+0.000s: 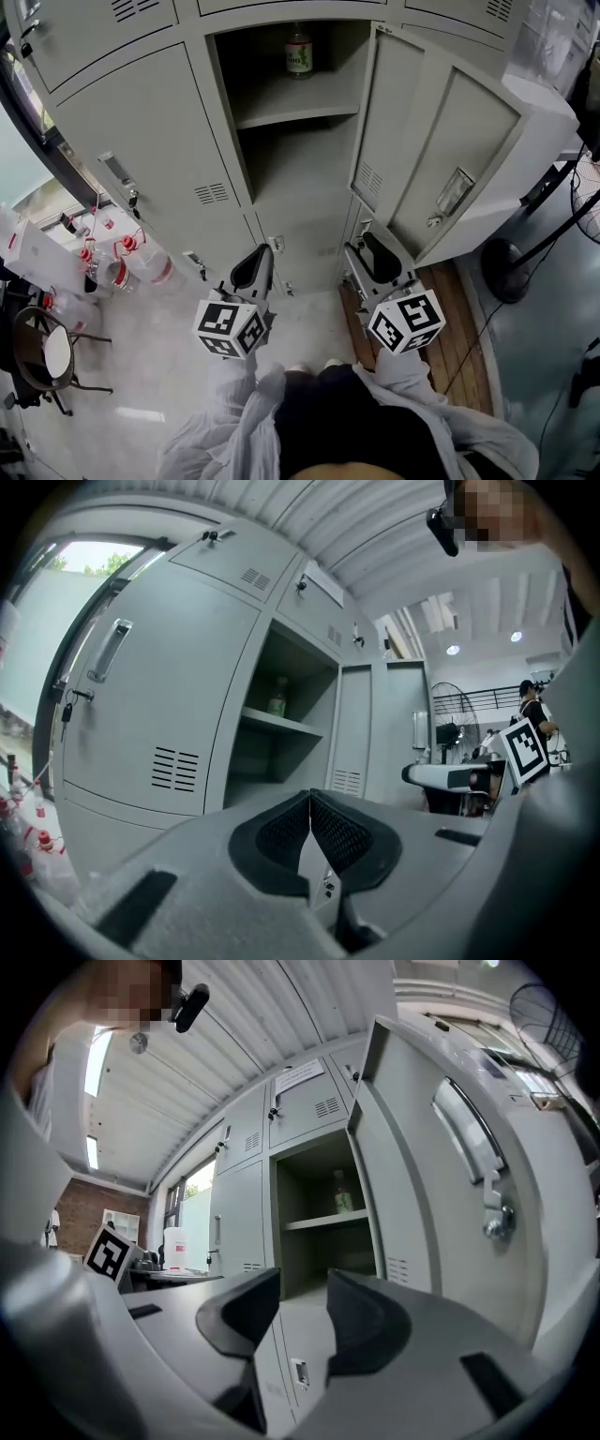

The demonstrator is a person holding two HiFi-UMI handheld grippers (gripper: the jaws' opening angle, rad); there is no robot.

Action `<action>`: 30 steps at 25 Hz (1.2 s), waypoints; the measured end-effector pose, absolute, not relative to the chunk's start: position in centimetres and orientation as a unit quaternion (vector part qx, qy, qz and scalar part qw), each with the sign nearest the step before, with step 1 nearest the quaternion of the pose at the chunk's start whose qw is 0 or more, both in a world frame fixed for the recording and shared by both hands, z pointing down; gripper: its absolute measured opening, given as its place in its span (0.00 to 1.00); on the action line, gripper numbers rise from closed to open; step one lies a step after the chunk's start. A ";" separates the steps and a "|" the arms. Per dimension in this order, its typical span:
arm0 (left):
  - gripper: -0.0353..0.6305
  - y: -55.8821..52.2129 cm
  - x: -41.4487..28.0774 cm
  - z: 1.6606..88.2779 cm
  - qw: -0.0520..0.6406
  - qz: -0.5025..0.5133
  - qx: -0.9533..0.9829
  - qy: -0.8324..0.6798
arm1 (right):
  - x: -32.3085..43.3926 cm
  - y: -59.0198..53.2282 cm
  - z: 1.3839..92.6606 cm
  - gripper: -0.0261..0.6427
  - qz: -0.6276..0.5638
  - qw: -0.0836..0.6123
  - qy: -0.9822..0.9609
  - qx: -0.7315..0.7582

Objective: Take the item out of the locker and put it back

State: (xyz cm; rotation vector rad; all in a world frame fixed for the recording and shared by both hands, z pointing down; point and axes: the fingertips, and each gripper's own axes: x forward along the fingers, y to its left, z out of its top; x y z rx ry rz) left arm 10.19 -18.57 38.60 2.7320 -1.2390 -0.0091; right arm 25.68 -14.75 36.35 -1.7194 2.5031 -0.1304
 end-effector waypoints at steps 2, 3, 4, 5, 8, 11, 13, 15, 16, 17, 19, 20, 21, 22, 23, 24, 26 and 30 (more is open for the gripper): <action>0.06 -18.3 10.7 39.1 0.076 0.000 0.910 -0.408 | 26.1 -14.4 37.2 0.20 -0.050 0.047 0.822 -0.566; 0.06 -18.2 10.9 39.4 0.078 0.003 0.911 -0.406 | 26.3 -14.4 37.7 0.16 -0.053 0.044 0.820 -0.568; 0.06 -18.0 11.2 39.7 0.081 0.005 0.912 -0.403 | 26.5 -14.4 38.0 0.11 -0.057 0.041 0.819 -0.570; 0.06 -17.8 11.4 40.1 0.084 0.008 0.913 -0.400 | 26.7 -14.4 38.4 0.08 -0.059 0.037 0.818 -0.571; 0.06 -17.2 12.2 40.8 0.090 0.013 0.916 -0.390 | 27.2 -14.4 39.3 0.04 -0.065 0.024 0.817 -0.573; 0.06 -16.8 12.8 41.0 0.092 0.012 0.919 -0.382 | 27.7 -14.4 40.1 0.04 -0.073 0.016 0.814 -0.576; 0.06 -16.8 13.1 41.0 0.091 0.011 0.921 -0.378 | 27.9 -14.5 40.6 0.04 -0.079 0.012 0.813 -0.577; 0.06 -16.8 13.3 41.0 0.091 0.011 0.922 -0.377 | 28.0 -14.6 41.2 0.04 -0.084 0.004 0.812 -0.578; 0.06 -16.8 13.3 41.1 0.091 0.011 0.922 -0.377 | 28.0 -14.6 41.4 0.04 -0.087 0.001 0.812 -0.578; 0.06 -16.8 13.4 41.1 0.091 0.011 0.922 -0.376 | 28.0 -14.6 41.6 0.04 -0.089 -0.002 0.812 -0.577; 0.06 -16.8 13.4 41.3 0.092 0.013 0.921 -0.377 | 27.9 -14.6 42.0 0.04 -0.094 -0.005 0.812 -0.576; 0.06 -16.9 13.3 41.4 0.093 0.013 0.921 -0.378 | 27.9 -14.6 42.2 0.04 -0.096 -0.008 0.812 -0.576; 0.06 -16.9 13.3 41.5 0.095 0.014 0.921 -0.379 | 27.8 -14.6 42.3 0.04 -0.097 -0.011 0.812 -0.576; 0.06 -16.9 13.3 41.6 0.097 0.014 0.920 -0.378 | 27.8 -14.6 42.3 0.04 -0.097 -0.014 0.811 -0.576; 0.06 -16.9 13.4 41.6 0.098 0.014 0.921 -0.378 | 27.8 -14.6 42.4 0.04 -0.096 -0.017 0.811 -0.577; 0.06 -16.9 13.4 41.7 0.099 0.014 0.921 -0.377 | 27.8 -14.6 42.4 0.04 -0.094 -0.020 0.810 -0.578; 0.06 -16.9 13.4 41.8 0.101 0.015 0.922 -0.374 | 27.7 -14.7 42.4 0.04 -0.095 -0.021 0.809 -0.579; 0.06 -17.1 13.4 41.7 0.100 0.014 0.922 -0.374 | 27.6 -14.8 42.3 0.04 -0.098 -0.019 0.809 -0.580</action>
